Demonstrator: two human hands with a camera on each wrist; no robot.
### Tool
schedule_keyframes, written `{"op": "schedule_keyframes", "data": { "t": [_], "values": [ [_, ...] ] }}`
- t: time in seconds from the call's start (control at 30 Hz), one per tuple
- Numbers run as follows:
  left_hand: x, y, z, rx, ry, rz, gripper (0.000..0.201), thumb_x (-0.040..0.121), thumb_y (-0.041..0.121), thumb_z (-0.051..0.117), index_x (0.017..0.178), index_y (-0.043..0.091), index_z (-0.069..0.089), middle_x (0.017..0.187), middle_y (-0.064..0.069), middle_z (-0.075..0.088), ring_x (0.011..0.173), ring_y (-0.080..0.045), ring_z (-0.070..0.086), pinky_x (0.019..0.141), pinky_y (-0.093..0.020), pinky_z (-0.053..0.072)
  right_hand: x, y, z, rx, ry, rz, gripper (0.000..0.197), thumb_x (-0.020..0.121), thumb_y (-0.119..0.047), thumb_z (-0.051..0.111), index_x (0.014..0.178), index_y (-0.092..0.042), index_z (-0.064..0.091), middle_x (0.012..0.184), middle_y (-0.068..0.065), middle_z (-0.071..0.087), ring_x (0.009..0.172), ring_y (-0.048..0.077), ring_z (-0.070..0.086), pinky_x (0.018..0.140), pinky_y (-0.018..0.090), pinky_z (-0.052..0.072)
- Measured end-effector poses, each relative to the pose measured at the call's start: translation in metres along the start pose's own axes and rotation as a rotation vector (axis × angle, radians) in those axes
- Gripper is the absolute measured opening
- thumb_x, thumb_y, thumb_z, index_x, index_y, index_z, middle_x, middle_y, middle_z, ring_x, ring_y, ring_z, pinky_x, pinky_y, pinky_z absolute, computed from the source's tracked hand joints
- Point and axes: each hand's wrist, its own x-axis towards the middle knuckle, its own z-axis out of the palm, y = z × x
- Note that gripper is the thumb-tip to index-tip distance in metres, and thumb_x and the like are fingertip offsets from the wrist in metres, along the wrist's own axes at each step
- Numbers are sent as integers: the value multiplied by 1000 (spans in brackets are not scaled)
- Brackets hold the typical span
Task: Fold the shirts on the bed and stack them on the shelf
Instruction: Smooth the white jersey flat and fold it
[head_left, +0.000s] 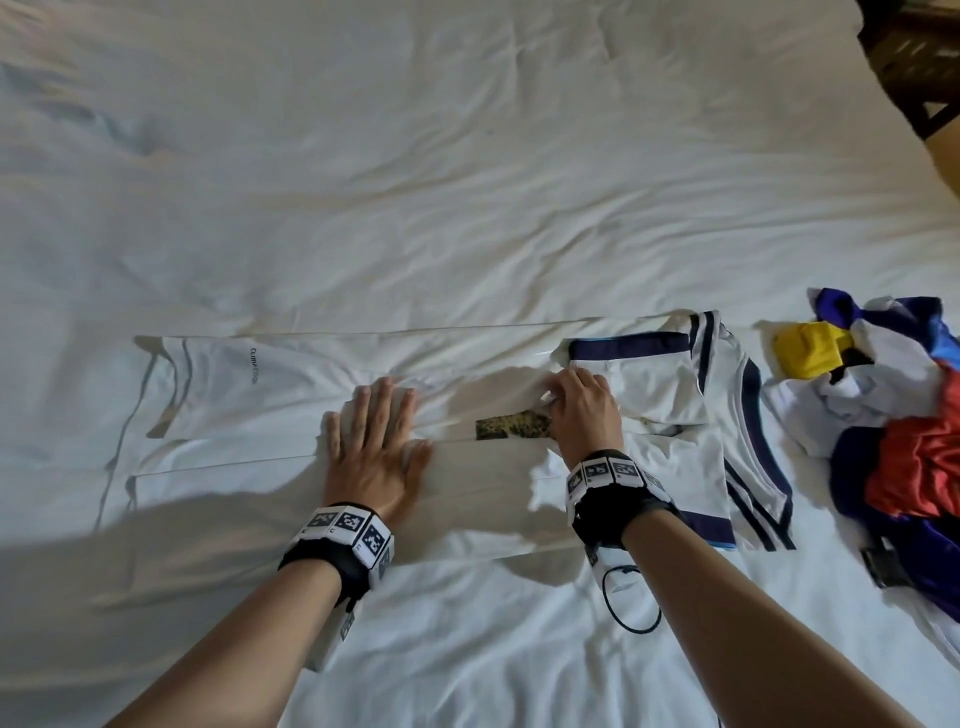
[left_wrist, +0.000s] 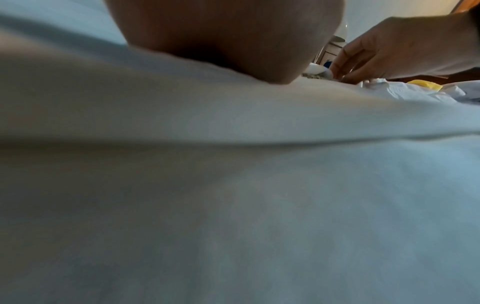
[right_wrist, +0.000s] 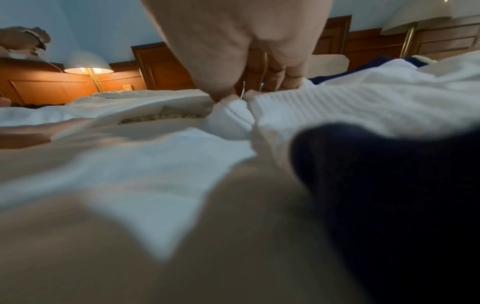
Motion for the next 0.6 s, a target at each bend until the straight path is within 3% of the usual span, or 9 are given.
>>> {"op": "schedule_keyframes", "data": {
  "t": [0.13, 0.23, 0.3, 0.37, 0.47, 0.6],
  "values": [
    [-1, 1, -1, 4, -19, -8, 67, 94, 63, 4, 154, 33, -5, 161, 10, -18, 147, -13, -20, 118, -47, -13, -3, 0, -12, -7, 45, -5, 15, 71, 3, 64, 81, -8, 63, 81, 11, 64, 82, 36, 56, 67, 45, 49],
    [-1, 2, -1, 18, -23, -9, 67, 94, 61, 3, 154, 32, -4, 161, 8, -17, 148, -15, -19, 118, -48, -11, -12, 4, -25, -127, 40, 10, 14, 70, -11, 68, 82, -16, 62, 80, 0, 64, 85, 31, 54, 75, 41, 40],
    [0, 2, -3, 14, -49, -12, 67, 94, 60, 3, 154, 32, -8, 159, 9, -25, 146, -14, -24, 117, -48, -13, -17, 4, -27, -226, -37, 65, 19, 74, -17, 64, 93, -19, 62, 91, -1, 64, 94, 29, 51, 83, 43, 36],
    [0, 3, -5, -6, -90, -17, 67, 93, 61, 3, 153, 34, -13, 155, 9, -33, 143, -14, -31, 116, -49, -18, -26, -6, -23, -251, -53, 78, 37, 71, -18, 64, 108, -19, 61, 104, 3, 58, 99, 29, 49, 86, 46, 36],
    [0, 3, -19, -48, -42, 3, 67, 92, 65, 4, 150, 40, -18, 156, 6, -32, 144, -18, -30, 113, -52, -21, -55, -45, -4, -122, 11, -121, 38, 67, -25, 59, 104, -21, 62, 104, 2, 56, 95, 28, 51, 81, 45, 42],
    [-5, -34, -30, -60, -101, -16, 63, 91, 63, -1, 148, 43, -21, 156, 5, -34, 145, -18, -28, 118, -48, -13, -107, -95, 40, 33, -117, -322, 24, 69, -28, 48, 87, -26, 63, 89, -5, 56, 80, 23, 56, 63, 36, 44]
  ]
}}
